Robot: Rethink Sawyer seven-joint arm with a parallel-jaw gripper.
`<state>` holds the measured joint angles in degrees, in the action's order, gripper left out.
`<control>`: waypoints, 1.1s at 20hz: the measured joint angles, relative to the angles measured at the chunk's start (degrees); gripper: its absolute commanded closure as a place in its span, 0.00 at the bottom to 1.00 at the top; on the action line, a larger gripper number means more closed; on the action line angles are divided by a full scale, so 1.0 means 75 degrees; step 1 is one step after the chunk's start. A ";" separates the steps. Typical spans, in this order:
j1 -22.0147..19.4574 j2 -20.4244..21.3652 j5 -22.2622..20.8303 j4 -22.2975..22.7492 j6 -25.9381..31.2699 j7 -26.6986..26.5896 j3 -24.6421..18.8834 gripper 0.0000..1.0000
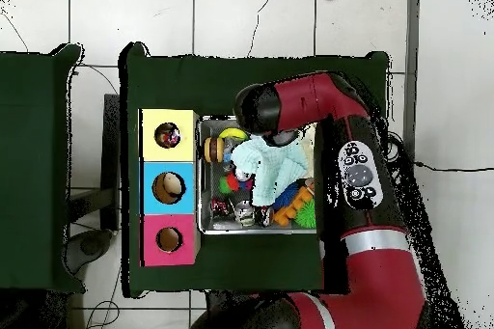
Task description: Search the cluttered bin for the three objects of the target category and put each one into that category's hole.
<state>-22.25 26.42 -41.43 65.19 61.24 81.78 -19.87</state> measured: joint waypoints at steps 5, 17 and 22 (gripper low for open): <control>-0.0194 0.0372 -0.0009 0.0362 -0.0022 0.0000 0.0002 0.00; -0.0752 0.0133 -0.0443 0.0900 -0.1661 0.0000 0.0313 0.00; -0.0934 -0.0135 -0.0426 0.1048 -0.1944 0.0000 0.0410 0.00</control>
<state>-29.25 25.41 -44.63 73.05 46.66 81.78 -16.79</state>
